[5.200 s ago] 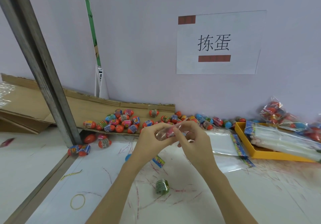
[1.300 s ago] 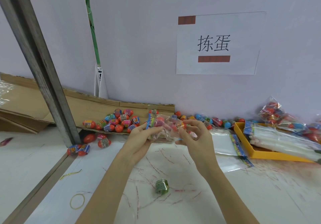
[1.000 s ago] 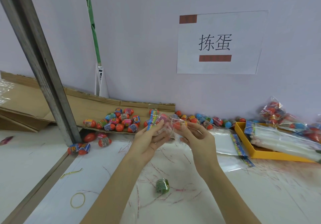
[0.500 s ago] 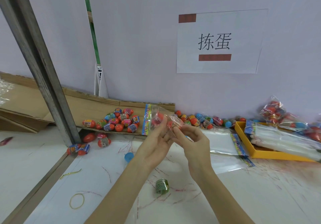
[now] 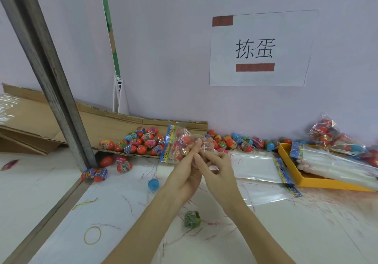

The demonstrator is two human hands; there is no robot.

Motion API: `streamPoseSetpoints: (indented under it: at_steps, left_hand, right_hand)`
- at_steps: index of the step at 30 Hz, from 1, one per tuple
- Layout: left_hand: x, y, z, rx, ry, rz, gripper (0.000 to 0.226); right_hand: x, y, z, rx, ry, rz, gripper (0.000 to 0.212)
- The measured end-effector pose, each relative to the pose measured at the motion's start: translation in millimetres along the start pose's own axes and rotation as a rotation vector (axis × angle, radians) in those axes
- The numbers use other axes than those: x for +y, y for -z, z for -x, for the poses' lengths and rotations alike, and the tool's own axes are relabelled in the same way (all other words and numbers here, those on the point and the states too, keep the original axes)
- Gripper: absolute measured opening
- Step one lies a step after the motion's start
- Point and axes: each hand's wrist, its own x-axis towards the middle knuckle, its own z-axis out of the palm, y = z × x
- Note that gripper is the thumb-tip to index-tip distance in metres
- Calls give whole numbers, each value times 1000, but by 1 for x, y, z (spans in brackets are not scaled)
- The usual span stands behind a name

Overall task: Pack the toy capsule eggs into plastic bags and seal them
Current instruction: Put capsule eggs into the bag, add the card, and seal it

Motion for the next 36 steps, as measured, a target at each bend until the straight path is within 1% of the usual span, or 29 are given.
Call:
streamPoseSetpoints:
  at_steps: [2,5,8,9,11,13,14,16,17,18,19,20,22,23,24,26,28,30,32,33,35,36]
  left_hand:
    - [0,-1,2,-25,0,-15,34]
    - [1,1,2,-79,-15,34,49]
    - [5,0,1,-145,-24,221,52]
    - [8,0,0,-137,-43,248,52]
    - [15,3,-2,-48,-115,222,52]
    - [25,9,-3,77,-190,112,62]
    - [30,12,-2,142,-242,-15,66]
    - [38,17,-1,275,-386,-347,66]
    - [41,19,1,304,-470,-510,65]
    - [44,21,2,286,-538,-668,63]
    - [45,23,3,211,-564,-814,62]
    - [45,26,4,99,-535,-943,62]
    - [43,30,6,-120,-385,-1125,65]
    - [41,30,6,-189,-325,-1151,67]
    - [39,30,6,-216,-289,-1133,67]
    - [40,30,7,-217,-254,-1056,67]
    - [44,32,9,-223,-228,-1062,56]
    - [44,31,9,-213,-227,-1157,37]
    - [41,30,9,-181,-238,-1174,22]
    - [41,29,9,-155,-253,-1156,18]
    - [43,31,6,-61,-302,-1123,16]
    - [44,34,3,14,-343,-1104,13]
  right_hand:
    - [0,0,1,-27,-19,23,18]
    - [-2,-1,2,-4,-13,19,17]
    - [-5,1,0,134,47,-53,21]
    - [-6,4,-1,183,58,-81,24]
    - [-6,13,-5,251,86,-63,25]
    - [-5,23,-9,274,139,41,19]
    - [-5,27,-11,276,179,99,20]
    - [-5,33,-14,256,285,239,24]
    - [-5,35,-15,230,350,326,24]
    - [-4,35,-15,195,414,407,22]
    - [-2,35,-14,157,471,472,22]
    - [-1,34,-13,122,516,517,21]
    - [0,31,-10,62,568,565,21]
    - [0,30,-9,35,583,578,24]
    - [-1,29,-8,15,591,586,27]
    - [-3,31,-11,7,591,563,28]
    - [-5,33,-12,22,578,506,26]
    - [-7,33,-12,49,541,463,26]
    - [-8,31,-10,91,452,375,30]
    - [-9,31,-9,121,413,323,32]
    - [-10,32,-9,208,366,248,34]
    - [-11,34,-10,254,338,212,35]
